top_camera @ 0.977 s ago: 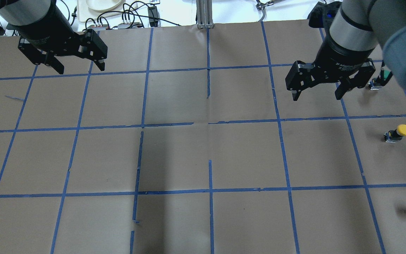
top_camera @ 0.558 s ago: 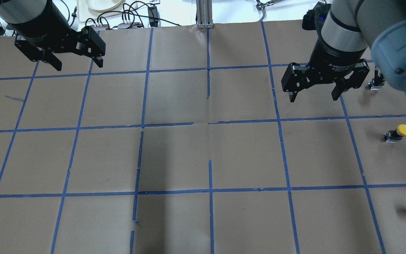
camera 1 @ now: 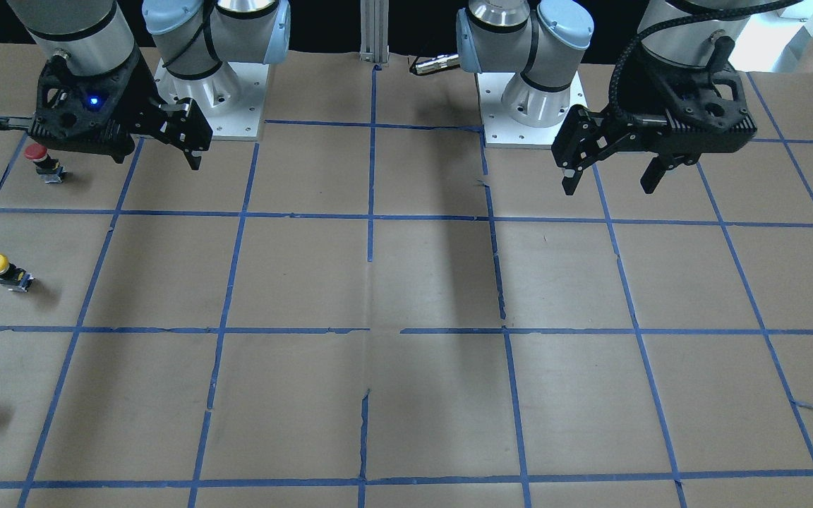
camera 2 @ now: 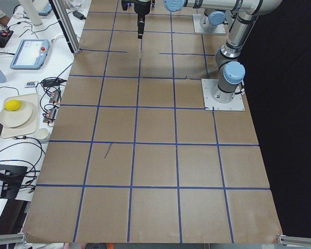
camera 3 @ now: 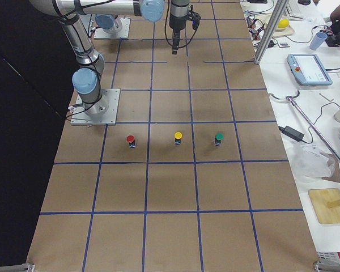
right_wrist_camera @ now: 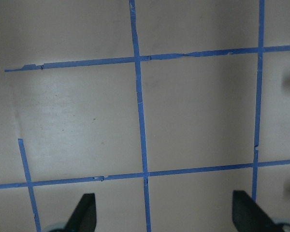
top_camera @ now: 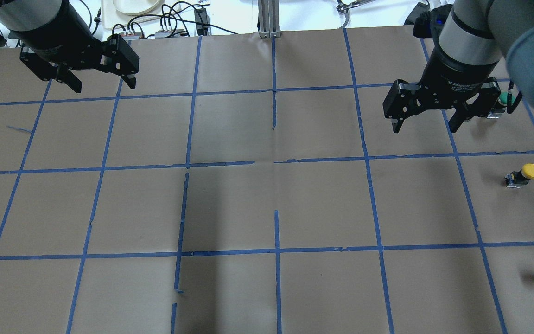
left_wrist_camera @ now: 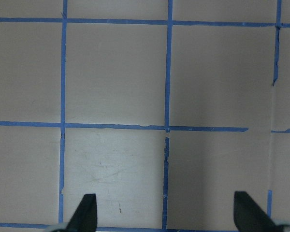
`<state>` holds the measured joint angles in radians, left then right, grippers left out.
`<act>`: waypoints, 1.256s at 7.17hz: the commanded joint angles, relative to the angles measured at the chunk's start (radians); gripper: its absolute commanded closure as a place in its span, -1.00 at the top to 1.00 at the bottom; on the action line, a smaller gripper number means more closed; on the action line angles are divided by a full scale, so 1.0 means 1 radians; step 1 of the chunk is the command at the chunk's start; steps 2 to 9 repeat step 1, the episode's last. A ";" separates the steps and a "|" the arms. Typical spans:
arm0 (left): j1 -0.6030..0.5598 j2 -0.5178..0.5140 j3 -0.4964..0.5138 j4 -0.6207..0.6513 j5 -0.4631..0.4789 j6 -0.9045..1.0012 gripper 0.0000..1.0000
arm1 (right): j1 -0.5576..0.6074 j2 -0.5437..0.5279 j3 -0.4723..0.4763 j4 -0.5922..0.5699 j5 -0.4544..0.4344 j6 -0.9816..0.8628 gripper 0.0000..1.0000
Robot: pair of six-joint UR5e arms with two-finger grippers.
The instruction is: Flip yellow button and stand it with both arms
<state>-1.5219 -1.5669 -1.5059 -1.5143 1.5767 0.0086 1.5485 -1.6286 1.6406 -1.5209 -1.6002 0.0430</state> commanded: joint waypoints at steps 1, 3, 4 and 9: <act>0.000 -0.002 0.000 0.000 -0.001 0.001 1.00 | -0.001 -0.002 -0.001 -0.001 0.000 0.000 1.00; 0.000 -0.002 0.000 0.000 -0.001 0.001 1.00 | -0.001 -0.002 -0.001 -0.001 0.000 0.000 1.00; 0.000 -0.002 0.000 0.000 -0.001 0.001 1.00 | -0.001 -0.002 -0.001 -0.001 0.000 0.000 1.00; 0.000 -0.002 0.000 0.000 -0.001 0.001 1.00 | -0.001 -0.002 -0.001 -0.001 0.000 0.000 1.00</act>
